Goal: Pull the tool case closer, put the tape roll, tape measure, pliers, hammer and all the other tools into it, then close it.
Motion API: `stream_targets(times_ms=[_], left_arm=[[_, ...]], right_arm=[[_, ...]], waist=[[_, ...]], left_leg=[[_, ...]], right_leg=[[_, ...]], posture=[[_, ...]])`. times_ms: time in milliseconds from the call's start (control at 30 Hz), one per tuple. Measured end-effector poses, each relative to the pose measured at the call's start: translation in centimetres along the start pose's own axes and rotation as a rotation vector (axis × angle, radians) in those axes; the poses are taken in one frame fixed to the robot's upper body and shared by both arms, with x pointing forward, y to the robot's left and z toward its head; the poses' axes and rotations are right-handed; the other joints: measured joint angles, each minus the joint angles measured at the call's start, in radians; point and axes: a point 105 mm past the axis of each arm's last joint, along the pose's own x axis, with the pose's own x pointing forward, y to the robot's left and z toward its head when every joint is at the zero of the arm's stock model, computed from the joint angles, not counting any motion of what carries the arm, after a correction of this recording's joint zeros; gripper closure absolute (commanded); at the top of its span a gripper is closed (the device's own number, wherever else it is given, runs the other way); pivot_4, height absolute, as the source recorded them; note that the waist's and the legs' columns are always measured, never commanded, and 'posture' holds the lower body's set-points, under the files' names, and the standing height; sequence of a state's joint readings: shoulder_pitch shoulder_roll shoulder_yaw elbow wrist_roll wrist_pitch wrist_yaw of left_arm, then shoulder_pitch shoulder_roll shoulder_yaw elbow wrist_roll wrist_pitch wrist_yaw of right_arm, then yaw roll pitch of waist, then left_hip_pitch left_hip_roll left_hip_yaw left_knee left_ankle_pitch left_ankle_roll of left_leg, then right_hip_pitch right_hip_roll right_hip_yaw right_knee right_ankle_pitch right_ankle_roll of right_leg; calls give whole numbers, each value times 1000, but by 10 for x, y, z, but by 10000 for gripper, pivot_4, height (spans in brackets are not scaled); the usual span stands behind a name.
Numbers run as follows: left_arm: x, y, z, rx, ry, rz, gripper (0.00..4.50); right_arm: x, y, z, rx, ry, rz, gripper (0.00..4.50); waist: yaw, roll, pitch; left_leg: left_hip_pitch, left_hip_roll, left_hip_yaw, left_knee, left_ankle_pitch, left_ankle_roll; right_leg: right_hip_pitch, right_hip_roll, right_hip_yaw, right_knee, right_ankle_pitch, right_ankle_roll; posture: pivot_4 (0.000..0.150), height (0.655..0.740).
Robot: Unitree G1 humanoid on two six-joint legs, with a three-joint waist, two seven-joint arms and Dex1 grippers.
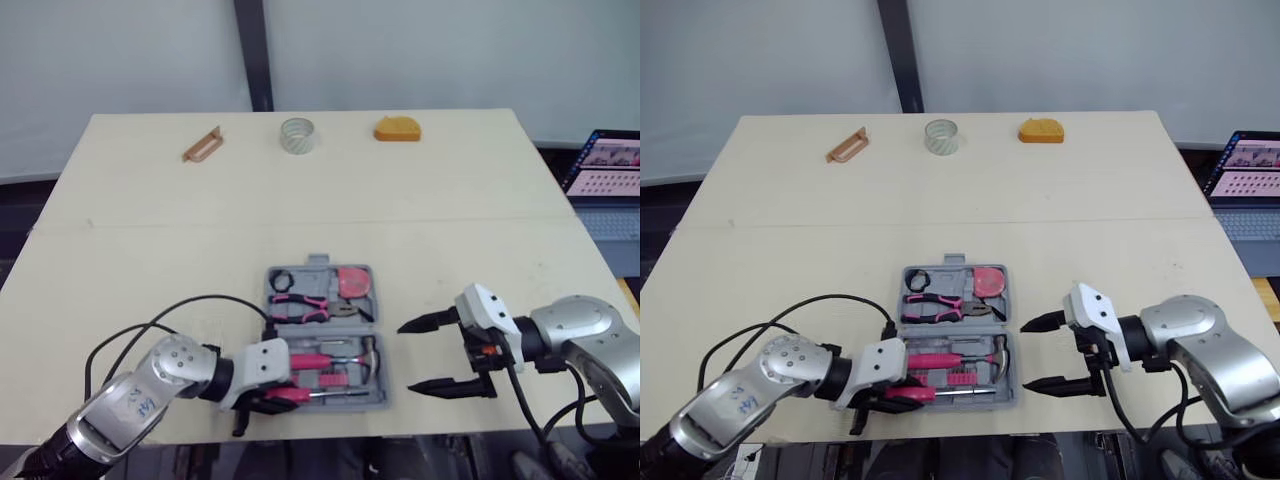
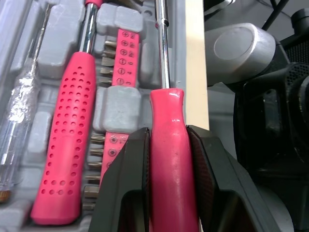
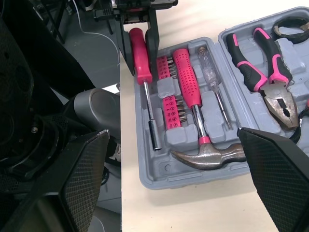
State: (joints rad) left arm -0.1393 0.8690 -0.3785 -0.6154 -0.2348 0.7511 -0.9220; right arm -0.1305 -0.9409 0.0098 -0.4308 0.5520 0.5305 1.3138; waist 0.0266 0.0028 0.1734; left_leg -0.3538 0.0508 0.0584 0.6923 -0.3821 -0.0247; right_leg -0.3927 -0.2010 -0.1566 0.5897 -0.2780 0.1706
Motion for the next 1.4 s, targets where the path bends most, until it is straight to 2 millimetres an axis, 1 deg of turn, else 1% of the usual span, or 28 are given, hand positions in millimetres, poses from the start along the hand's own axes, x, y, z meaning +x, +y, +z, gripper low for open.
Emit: stream_targets(times_ms=[100, 367, 500, 800, 967, 1400], left_arm=[[0, 3, 3, 0, 8, 4, 38391], [4, 2, 4, -9, 25, -14, 38391], [6, 4, 10, 3, 24, -21, 38391], [10, -1, 8, -3, 43, -48, 38391], [10, 1, 11, 8, 45, -43, 38391], [16, -2, 10, 4, 49, -54, 38391]], right_arm=[[0, -1, 0, 3, 2, -4, 0], [0, -3, 0, 10, 4, -20, 0], [0, -3, 1, 5, 4, -22, 0], [0, -3, 1, 5, 4, -23, 0], [0, -3, 1, 5, 4, -25, 0], [0, -4, 1, 7, 4, -32, 0]], waist=[[0, 0, 0], [0, 0, 0], [0, 0, 0], [1, 0, 0], [0, 0, 0], [1, 0, 0]], left_leg=[[0, 0, 0, 0, 0, 0], [0, 0, 0, 1, 0, 0], [0, 0, 0, 1, 0, 0], [-1, 0, 0, 2, 0, 1], [-1, 0, 0, 2, 0, 1], [-1, 0, 0, 3, -1, 1]], right_leg=[[0, 0, 0, 0, 0, 0], [0, 0, 0, 0, 0, 0], [0, 0, 0, 0, 0, 0], [0, 0, 0, 0, 0, 0], [0, 0, 0, 1, 0, 0], [0, 0, 0, 1, 0, 0]], posture=[[1500, 7400], [1500, 7400], [1500, 7400], [1500, 7400], [1500, 7400], [1500, 7400]])
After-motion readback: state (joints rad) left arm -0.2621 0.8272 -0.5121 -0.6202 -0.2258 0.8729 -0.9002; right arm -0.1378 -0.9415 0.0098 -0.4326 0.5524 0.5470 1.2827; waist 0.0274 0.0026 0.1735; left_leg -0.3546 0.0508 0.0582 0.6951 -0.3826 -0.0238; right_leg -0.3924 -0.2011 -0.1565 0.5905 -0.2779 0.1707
